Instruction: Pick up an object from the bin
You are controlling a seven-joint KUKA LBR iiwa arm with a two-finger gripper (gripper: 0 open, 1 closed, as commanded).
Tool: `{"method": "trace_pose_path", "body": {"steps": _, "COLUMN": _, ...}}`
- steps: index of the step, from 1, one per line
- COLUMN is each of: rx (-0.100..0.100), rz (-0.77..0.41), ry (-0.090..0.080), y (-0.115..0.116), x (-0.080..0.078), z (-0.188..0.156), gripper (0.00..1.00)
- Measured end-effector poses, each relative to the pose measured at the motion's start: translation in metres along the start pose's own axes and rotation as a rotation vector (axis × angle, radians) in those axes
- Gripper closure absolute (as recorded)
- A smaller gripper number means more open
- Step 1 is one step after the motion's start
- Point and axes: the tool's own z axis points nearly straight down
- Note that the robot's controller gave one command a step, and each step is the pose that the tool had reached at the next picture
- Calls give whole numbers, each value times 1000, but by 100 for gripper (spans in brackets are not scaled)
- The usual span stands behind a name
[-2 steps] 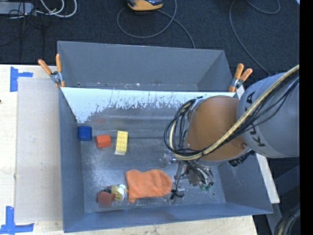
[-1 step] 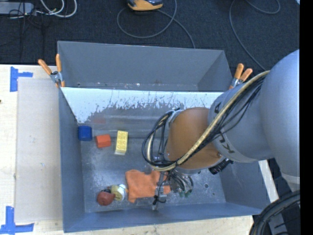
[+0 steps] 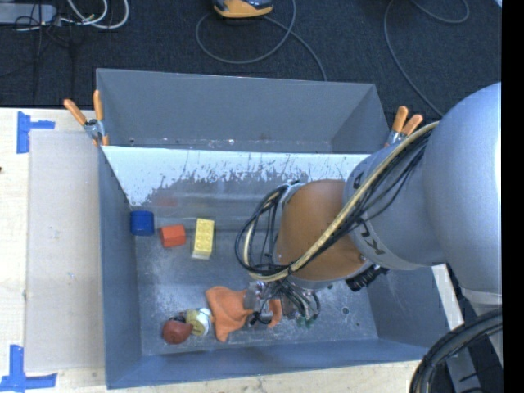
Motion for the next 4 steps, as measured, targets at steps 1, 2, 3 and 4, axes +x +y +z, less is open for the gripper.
{"method": "trace_pose_path", "body": {"steps": 1, "rx": 0, "rz": 0, "ry": 0, "y": 0, "x": 0, "z": 0, "gripper": 100}}
{"method": "trace_pose_path", "body": {"steps": 2, "rx": 0, "rz": 0, "ry": 2, "y": -7, "x": -8, "z": -27, "gripper": 100}}
{"method": "trace_pose_path", "body": {"steps": 3, "rx": 0, "rz": -11, "ry": 1, "y": -20, "x": 2, "z": -34, "gripper": 100}}
{"method": "trace_pose_path", "body": {"steps": 4, "rx": 0, "rz": 7, "ry": 7, "y": -20, "x": 4, "z": -70, "gripper": 100}}
